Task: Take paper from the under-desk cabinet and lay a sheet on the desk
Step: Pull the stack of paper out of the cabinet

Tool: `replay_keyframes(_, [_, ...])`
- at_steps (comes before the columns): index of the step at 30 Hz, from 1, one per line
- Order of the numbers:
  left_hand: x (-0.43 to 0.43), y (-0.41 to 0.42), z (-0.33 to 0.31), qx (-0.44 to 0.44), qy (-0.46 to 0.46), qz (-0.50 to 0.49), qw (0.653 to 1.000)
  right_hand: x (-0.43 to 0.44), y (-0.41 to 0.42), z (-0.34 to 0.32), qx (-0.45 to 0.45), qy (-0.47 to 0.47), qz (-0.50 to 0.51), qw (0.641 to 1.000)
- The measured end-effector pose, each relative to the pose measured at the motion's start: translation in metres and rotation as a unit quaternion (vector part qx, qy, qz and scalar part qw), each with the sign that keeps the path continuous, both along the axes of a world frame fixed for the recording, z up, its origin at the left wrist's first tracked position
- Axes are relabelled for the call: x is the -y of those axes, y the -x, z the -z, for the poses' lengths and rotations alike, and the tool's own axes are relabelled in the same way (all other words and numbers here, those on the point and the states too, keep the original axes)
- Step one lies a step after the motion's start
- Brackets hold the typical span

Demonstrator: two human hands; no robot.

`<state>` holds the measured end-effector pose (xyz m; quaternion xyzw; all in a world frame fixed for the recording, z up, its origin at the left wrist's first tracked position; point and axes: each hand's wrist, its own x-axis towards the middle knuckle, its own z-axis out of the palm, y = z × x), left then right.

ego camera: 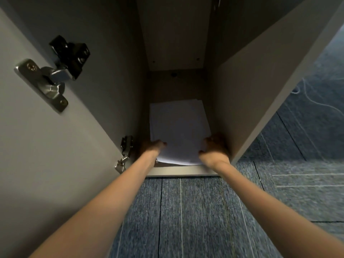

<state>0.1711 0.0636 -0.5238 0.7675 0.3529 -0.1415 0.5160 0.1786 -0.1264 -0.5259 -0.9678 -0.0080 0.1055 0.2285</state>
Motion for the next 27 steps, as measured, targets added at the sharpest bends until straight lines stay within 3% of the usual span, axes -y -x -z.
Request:
replay_keyframes(3, [-0.007,0.006,-0.004,0.046,0.051,-0.106,0.992,0.003,0.000,0.001,-0.002,-0.017,-0.002,1.000])
replay_keyframes(7, [-0.006,0.016,0.002,0.047,0.066,-0.045,0.996,0.003,-0.005,0.002,-0.008,-0.022,-0.003,1.000])
replay_keyframes(10, [-0.003,0.025,0.000,0.137,0.095,-0.066,0.984,0.003,-0.006,0.005,-0.007,-0.040,0.023,0.999])
replay_keyframes(12, [-0.006,0.035,-0.003,0.159,0.107,-0.067,0.979,0.001,-0.006,0.004,-0.023,-0.108,0.081,0.991])
replay_keyframes(16, [-0.011,0.046,-0.016,0.157,0.102,-0.061,0.980,0.001,-0.010,-0.018,-0.105,-0.323,0.230,0.912])
replay_keyframes(18, [-0.009,0.052,-0.030,0.160,0.097,-0.060,0.980,0.006,-0.006,-0.032,-0.150,-0.364,0.253,0.883])
replay_keyframes(21, [-0.007,0.070,-0.058,0.122,0.098,-0.062,0.986,0.009,0.018,-0.062,-0.179,-0.341,0.250,0.888])
replay_keyframes(27, [0.011,0.120,-0.156,0.082,0.077,-0.068,0.991,0.009,0.083,-0.176,-0.134,-0.230,0.159,0.951])
